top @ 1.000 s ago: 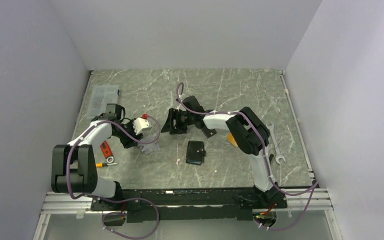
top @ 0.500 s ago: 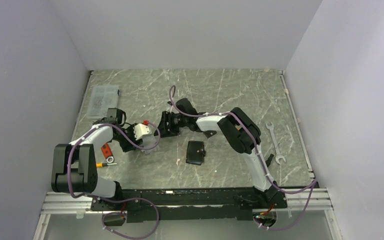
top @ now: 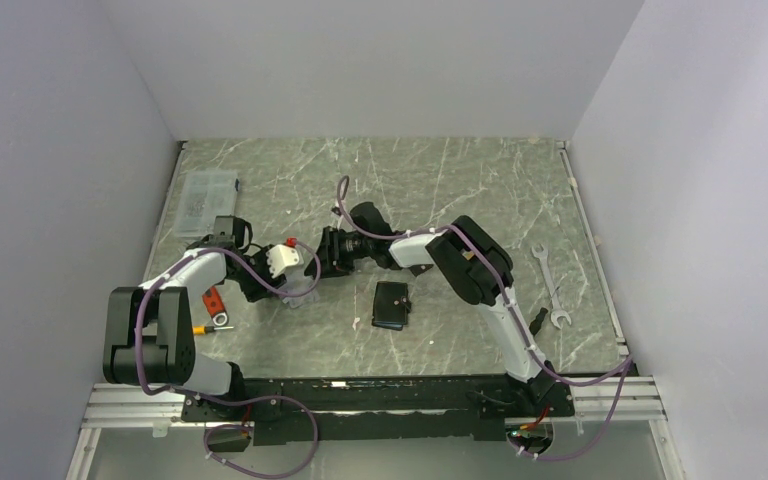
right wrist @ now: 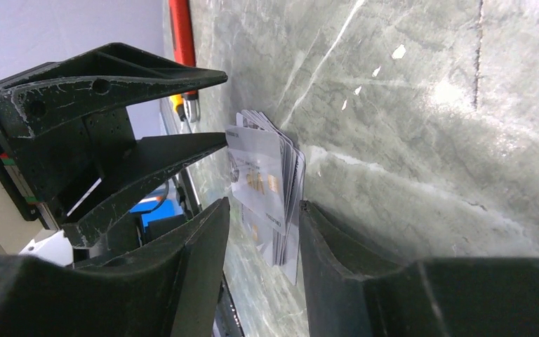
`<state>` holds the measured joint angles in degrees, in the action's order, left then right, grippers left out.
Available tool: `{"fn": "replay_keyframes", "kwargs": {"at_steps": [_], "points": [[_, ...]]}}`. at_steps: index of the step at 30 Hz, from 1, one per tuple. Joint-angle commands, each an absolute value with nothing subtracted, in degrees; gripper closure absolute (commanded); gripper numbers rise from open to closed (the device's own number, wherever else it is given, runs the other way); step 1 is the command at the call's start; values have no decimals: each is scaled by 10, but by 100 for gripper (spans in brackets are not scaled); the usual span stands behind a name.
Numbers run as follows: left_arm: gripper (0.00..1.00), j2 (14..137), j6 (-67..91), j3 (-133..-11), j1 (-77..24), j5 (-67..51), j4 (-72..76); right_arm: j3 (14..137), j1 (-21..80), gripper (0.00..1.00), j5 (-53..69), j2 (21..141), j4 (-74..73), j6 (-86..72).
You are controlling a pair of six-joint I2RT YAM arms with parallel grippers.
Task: Put the credit cards into the card holder
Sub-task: Pick up the credit card from the center of the board.
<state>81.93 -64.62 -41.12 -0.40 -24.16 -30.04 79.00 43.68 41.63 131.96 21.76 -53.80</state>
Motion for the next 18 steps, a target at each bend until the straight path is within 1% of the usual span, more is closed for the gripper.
{"fn": "replay_keyframes", "kwargs": {"at_steps": [1,8,18], "points": [[47,828,-645,-403,-3,-247,-265,777,439,57,425,1339,255,-556],[47,839,-638,-423,-11,-247,-275,766,437,62,432,1342,278,-574],[48,837,-625,-410,-37,-242,-254,751,430,67,435,1333,301,-587]]}}
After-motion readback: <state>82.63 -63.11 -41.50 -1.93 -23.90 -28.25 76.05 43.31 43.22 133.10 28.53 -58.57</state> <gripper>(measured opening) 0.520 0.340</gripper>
